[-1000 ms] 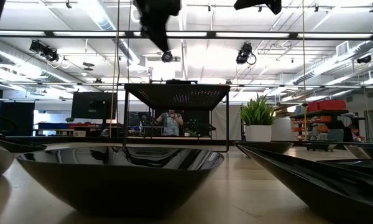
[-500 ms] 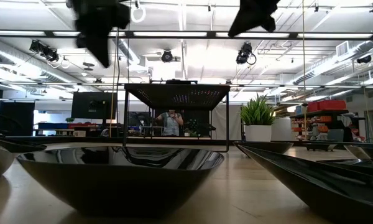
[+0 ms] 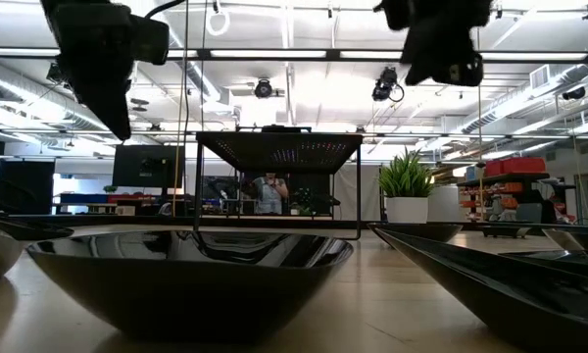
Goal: Pick & Place Mini shaped plates
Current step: Stack the drop shaped plate on top of the drop shaped plates on the shelf
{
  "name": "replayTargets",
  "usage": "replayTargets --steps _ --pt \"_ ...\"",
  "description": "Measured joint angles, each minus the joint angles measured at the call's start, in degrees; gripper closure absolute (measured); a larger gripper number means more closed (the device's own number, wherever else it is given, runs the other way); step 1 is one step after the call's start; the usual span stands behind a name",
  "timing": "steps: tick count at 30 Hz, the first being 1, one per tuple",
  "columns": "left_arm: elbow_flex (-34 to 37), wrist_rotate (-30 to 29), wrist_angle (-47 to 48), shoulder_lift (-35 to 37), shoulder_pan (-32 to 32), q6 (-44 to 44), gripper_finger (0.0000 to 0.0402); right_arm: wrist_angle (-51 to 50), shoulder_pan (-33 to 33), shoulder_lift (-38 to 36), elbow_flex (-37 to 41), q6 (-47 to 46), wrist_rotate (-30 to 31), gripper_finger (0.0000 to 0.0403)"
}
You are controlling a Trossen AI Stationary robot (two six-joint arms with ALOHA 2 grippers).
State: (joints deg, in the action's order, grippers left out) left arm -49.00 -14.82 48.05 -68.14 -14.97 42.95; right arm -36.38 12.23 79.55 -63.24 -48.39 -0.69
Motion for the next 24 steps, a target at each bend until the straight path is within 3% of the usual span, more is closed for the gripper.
replayTargets --steps 6,10,18,24 --pt "0.16 0.24 -0.19 0.08 -3.56 -6.51 0.0342 15.66 11.03 7.31 0.37 1.76 -2.93 0.0257" --pt "0.21 -0.38 -1.82 0.16 -6.07 -12.66 0.0342 22.89 16.45 14.15 0.21 -3.68 -3.76 0.0251" --pt "9.55 0.61 -15.94 8.09 -9.81 -16.37 0.0342 18.96 20.3 25.92 -8.35 -9.63 -4.31 0.025" --pt "15.61 2.33 -16.43 16.41 -12.08 -10.81 0.0342 9.84 19.08 33.33 -15.73 -7.11 -0.32 0.025"
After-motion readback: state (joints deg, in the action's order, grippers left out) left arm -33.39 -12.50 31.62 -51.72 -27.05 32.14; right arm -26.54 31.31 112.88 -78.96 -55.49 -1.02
